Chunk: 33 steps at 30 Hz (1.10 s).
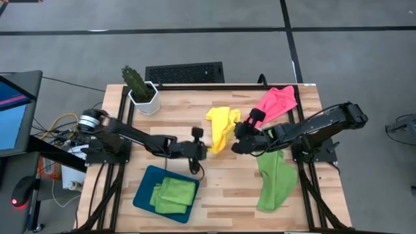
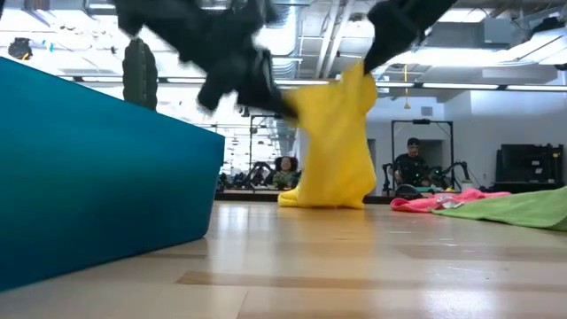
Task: Fold microfiber towels
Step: Fold the yellow microfiber
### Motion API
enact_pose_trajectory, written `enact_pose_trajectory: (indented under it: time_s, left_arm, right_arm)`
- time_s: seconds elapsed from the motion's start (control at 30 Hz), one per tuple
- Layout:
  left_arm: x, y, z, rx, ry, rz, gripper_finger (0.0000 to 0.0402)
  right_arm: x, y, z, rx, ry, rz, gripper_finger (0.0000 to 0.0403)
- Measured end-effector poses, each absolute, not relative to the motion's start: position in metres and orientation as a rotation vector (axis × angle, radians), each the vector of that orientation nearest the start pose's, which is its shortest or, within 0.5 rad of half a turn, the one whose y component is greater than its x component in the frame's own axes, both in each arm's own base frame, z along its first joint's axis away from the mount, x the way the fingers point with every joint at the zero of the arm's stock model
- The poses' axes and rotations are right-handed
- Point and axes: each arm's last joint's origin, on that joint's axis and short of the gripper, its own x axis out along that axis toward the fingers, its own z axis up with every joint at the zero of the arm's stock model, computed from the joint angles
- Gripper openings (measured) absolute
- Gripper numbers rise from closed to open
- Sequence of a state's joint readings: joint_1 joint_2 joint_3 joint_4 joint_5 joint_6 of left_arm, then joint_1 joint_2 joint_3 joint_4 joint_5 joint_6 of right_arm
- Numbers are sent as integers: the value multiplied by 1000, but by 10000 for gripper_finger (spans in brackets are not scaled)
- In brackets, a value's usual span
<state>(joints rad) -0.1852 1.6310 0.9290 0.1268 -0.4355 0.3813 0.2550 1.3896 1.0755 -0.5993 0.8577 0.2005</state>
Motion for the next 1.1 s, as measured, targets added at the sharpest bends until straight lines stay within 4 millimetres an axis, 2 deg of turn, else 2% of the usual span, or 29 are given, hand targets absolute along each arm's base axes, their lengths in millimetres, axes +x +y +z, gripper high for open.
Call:
enact_pose_trajectory:
  time_s: [0.2, 0.37, 0.57, 0.67, 0.8, 0.9, 1.1]
  left_arm:
    - [303, -33, 302, 686, 523, 413, 0]
    - [274, -19, 377, 703, 431, 636, 0]
    - [250, -1, 428, 646, 437, 743, 0]
    - [246, 8, 440, 593, 451, 776, 0]
    - [244, 26, 431, 536, 528, 766, 0]
    - [240, 44, 422, 440, 589, 729, 0]
    - [241, 86, 406, 312, 684, 665, 0]
  right_arm:
    - [269, 46, 333, -410, 596, -678, 6]
    - [262, 39, 388, -519, 508, -779, 6]
    - [254, 35, 435, -542, 448, -679, 4]
    - [250, 31, 447, -534, 431, -696, 4]
    - [251, 18, 442, -519, 487, -691, 4]
    - [253, 0, 434, -467, 550, -711, 4]
    - [265, -49, 403, -383, 653, -770, 4]
